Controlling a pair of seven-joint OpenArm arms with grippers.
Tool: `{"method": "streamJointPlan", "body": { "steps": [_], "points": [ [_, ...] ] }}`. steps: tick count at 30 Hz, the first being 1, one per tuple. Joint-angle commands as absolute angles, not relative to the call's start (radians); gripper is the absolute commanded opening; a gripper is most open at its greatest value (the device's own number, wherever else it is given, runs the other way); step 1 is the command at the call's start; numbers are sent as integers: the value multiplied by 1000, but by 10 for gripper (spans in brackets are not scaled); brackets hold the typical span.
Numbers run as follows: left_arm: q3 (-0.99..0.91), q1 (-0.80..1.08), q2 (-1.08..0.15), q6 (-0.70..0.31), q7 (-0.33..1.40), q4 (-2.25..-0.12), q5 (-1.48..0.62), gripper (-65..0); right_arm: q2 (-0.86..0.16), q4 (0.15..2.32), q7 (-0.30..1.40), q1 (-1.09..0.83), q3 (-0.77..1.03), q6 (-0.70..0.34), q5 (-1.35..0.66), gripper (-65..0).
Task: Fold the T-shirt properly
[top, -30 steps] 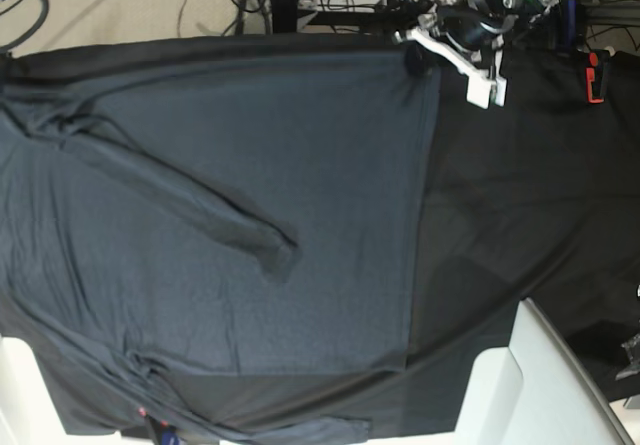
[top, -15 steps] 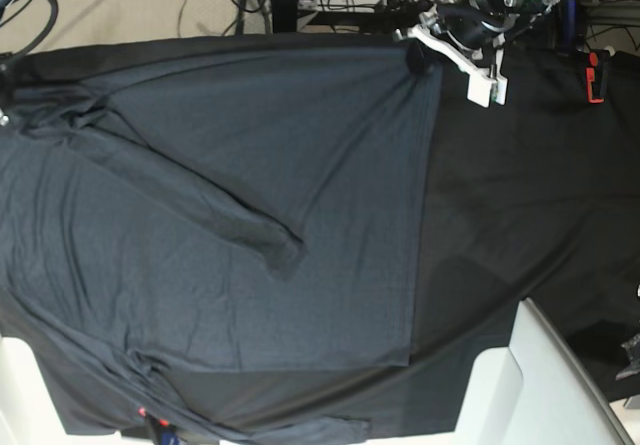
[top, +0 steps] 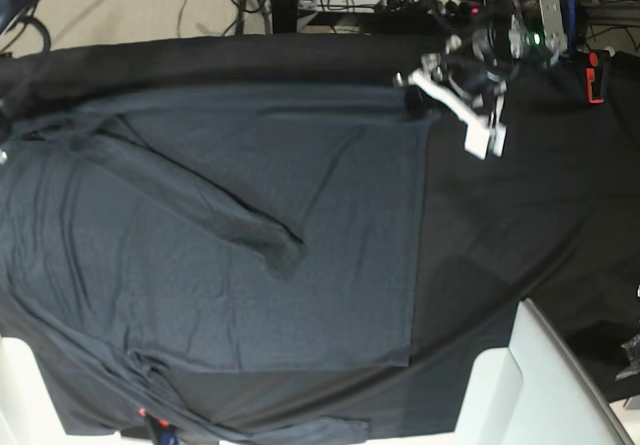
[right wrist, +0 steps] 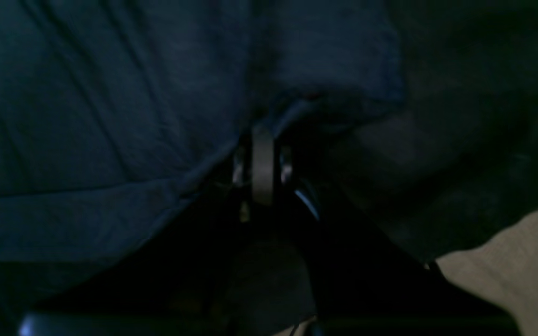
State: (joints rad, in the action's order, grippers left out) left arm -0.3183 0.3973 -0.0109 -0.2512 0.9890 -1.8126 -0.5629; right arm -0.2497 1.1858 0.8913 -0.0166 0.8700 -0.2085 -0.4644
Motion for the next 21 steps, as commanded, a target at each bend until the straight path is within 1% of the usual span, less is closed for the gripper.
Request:
{"method": "streamJointPlan", "body": {
  "steps": [1, 4, 7, 13, 16, 21],
  "points": [
    [-318, 383, -15, -252, 995, -1825, -575, -650, -289, 1202, 883, -2, 871, -209, -467, -648],
    [-318, 334, -15, -252, 1032, -1796, -575, -650, -305, 1194, 880, 18, 811, -200, -467, -648],
    [-318, 300, -15, -252, 1043, -1751, -575, -650, -306, 1194, 875, 39, 779, -151, -467, -648],
    [-314, 260, -15, -252, 1040, -1702, -573, -650, -311, 1153, 875, 101, 763, -150, -463, -648],
    [-312, 237, -15, -252, 1038, -1682, -572, -650, -329, 1099, 869, 140, 736, -151, -403, -648],
    [-314, 196, -15, -252, 1038, -1643, -570, -650, -334, 1056, 809, 170, 731, -151, -378, -648]
  ]
}}
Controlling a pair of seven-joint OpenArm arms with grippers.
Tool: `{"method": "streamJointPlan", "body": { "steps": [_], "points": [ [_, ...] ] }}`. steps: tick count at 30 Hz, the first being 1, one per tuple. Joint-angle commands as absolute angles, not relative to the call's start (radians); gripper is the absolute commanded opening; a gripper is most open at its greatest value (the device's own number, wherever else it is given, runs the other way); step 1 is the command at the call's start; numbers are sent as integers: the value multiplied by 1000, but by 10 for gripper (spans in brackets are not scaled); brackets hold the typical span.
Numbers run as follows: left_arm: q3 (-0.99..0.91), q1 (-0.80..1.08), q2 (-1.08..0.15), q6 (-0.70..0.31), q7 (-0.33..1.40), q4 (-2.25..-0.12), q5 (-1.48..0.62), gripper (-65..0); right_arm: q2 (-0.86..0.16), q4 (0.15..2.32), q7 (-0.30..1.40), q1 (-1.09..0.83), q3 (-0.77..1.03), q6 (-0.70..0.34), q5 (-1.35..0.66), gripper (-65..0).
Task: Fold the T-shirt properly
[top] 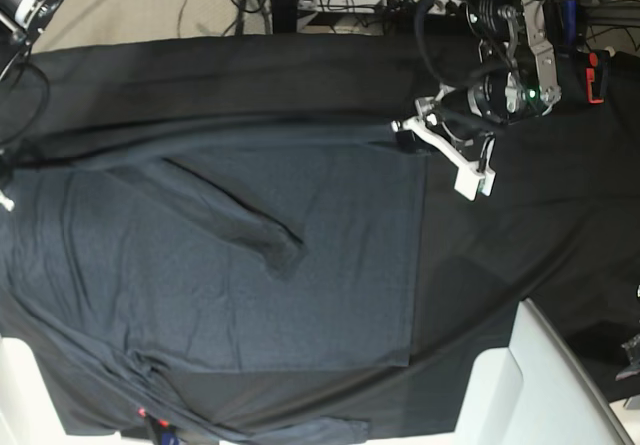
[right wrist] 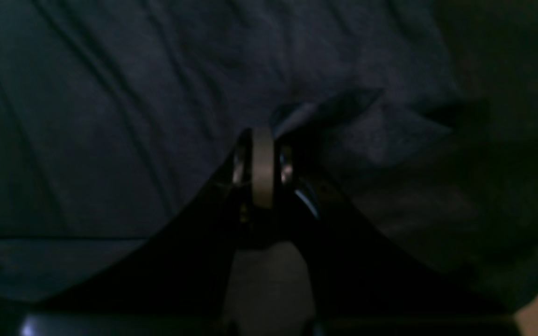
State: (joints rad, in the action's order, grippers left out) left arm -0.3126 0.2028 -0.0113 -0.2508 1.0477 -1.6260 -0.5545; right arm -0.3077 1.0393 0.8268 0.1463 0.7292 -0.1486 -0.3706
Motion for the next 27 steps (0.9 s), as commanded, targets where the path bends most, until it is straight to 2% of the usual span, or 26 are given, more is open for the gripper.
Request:
{"method": "streamJointPlan", "body": {
  "steps": [1, 9, 12, 16, 27],
  "points": [
    [-315, 185, -15, -252, 1038, -1629, -570, -650, -335, 1035, 808, 179, 731, -151, -378, -648],
    [-311, 119, -15, -251, 1036, -1581, -568, -650, -357, 960, 753, 213, 690, -151, -378, -648],
    [-309, 99, -15, -213, 1035, -1560, -568, -650, -358, 924, 737, 234, 659, -151, -378, -648],
    [-308, 82, -15, -209, 1035, -1547, -568, -650, -358, 894, 713, 245, 654, -150, -378, -648],
    [-246, 56, -22, -208, 977, -1489, -568, -650, -358, 889, 710, 246, 664, -148, -378, -648]
  ]
}}
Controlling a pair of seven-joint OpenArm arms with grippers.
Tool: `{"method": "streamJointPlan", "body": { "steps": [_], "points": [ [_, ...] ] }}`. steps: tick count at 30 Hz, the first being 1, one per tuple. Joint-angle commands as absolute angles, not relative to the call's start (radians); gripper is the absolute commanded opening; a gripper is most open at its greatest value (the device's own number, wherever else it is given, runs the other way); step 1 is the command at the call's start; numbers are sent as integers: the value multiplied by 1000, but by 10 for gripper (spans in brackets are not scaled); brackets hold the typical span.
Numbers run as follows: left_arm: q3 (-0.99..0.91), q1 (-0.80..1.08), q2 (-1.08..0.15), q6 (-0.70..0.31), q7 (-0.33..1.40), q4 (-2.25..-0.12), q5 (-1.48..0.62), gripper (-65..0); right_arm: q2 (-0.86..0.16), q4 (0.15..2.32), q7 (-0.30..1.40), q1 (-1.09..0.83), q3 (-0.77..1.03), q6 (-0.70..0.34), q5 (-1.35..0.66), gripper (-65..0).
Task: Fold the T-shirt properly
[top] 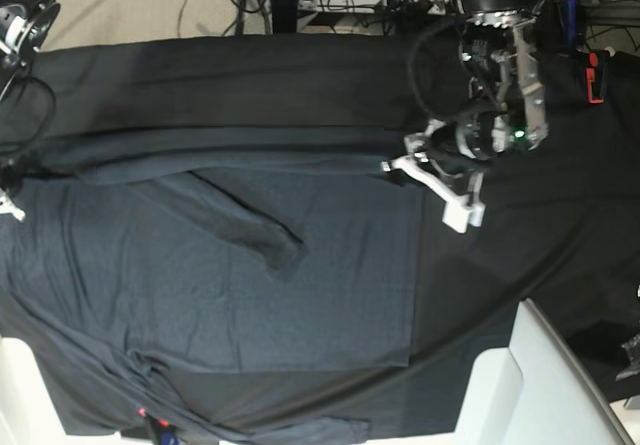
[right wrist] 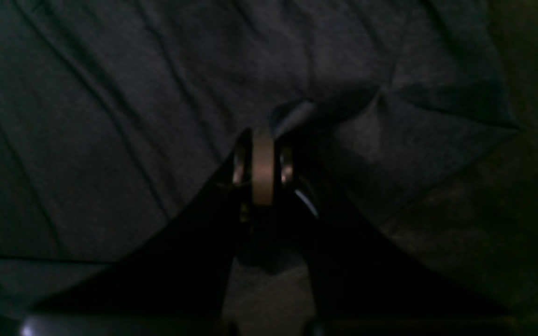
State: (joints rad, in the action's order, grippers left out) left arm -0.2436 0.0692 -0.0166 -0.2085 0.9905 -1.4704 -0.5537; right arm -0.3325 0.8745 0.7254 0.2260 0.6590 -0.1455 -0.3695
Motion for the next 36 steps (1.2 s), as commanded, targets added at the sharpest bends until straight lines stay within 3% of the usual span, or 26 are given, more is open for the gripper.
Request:
{"method": "streamJointPlan", "body": {
  "steps": [1, 17, 36],
  "points": [
    [-245, 53, -22, -208, 977, -1481, -568, -650, -358, 889, 710, 246, 664, -148, -378, -648],
    [-255, 50, -28, -206, 929, -1477, -568, -650, -352, 889, 642, 242, 665, -56, -381, -648],
    [-257, 48, -27, -206, 892, -1481, -572, -650, -348, 891, 647, 239, 742, -93, -384, -648]
  ]
}}
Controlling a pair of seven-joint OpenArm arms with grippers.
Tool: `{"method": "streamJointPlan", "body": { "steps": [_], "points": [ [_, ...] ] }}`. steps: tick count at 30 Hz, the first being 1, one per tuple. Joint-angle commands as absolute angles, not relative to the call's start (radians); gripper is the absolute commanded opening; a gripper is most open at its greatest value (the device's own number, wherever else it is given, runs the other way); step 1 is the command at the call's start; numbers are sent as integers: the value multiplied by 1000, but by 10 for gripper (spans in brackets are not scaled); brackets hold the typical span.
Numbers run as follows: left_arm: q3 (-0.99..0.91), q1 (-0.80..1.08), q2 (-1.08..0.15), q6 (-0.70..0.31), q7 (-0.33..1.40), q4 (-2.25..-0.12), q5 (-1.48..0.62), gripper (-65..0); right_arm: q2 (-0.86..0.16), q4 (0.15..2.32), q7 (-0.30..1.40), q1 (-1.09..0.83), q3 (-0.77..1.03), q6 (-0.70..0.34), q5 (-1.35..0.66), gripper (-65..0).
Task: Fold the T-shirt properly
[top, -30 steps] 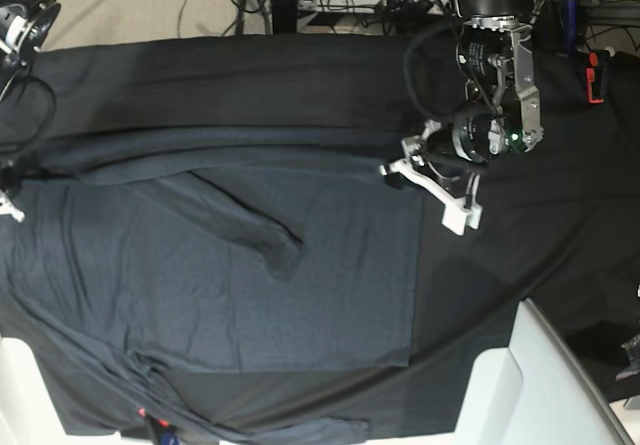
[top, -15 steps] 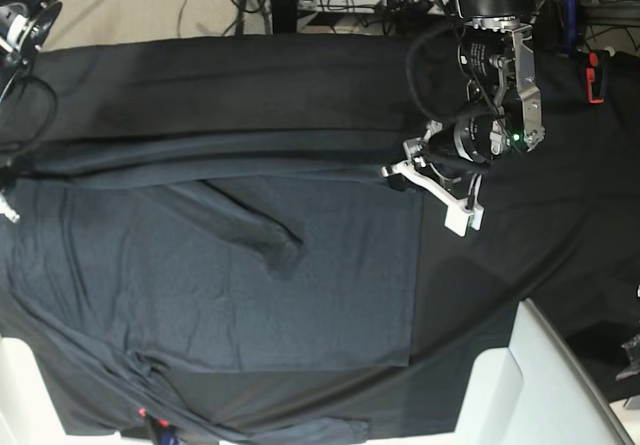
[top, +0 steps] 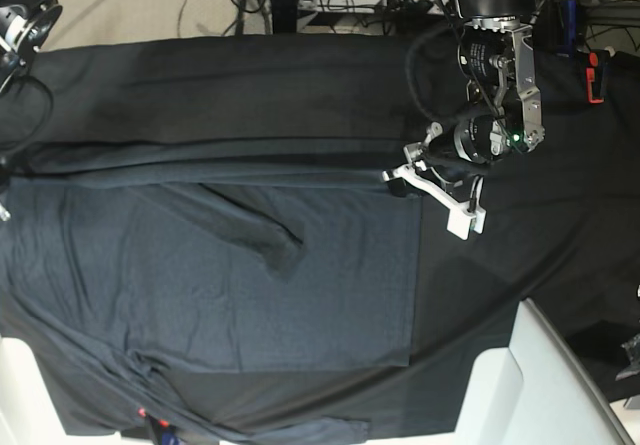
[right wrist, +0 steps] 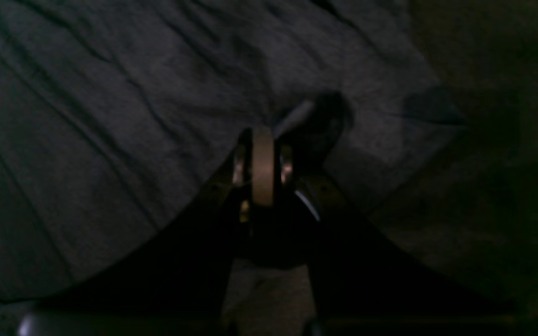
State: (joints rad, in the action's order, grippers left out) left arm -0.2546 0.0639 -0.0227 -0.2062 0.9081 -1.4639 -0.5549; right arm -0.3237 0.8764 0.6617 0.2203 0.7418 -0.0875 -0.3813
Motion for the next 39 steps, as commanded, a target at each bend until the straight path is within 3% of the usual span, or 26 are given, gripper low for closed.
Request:
{"method": "streamJointPlan", "body": {
  "steps": [1, 7, 11, 14, 16, 20, 24, 32, 34, 37, 39],
  "points": [
    [-257, 45, -27, -206, 892, -1480, -572, -650, -348, 891, 647, 239, 742, -93, -384, -648],
    [-257, 21, -27, -206, 892, -1477, -570, -650, -334, 897, 644, 240, 742, -99, -384, -635],
    [-257, -7, -27, -206, 892, -1475, -570, -650, -328, 900, 642, 243, 746, -101, -384, -483],
    [-259, -21, -27, -206, 892, -1477, -570, -471, -326, 920, 621, 245, 750, -102, -386, -345],
    [-259, -25, -27, -206, 891, -1477, -570, -332, -314, 969, 570, 228, 750, -102, -418, -288],
    [-309, -21, -25, -211, 848, -1488, -576, -118, -306, 1127, 503, 137, 750, -102, -547, -287],
    [-366, -2, -24, -214, 834, -1540, -576, -46, -306, 1244, 503, 42, 748, -101, -647, -287],
    [-357, 219, -53, -216, 834, -1747, -578, -51, -306, 1296, 552, -125, 742, -102, -792, -288],
    [-328, 275, -91, -231, 831, -1747, -576, -84, -298, 1288, 552, -151, 743, -102, -792, -293],
    [-328, 332, -122, -272, 829, -1753, -576, -268, -260, 1300, 552, -183, 746, -128, -792, -393],
    [-357, 366, -122, -275, 829, -1755, -576, -476, -236, 1322, 553, -200, 742, -199, -792, -530]
  ]
}}
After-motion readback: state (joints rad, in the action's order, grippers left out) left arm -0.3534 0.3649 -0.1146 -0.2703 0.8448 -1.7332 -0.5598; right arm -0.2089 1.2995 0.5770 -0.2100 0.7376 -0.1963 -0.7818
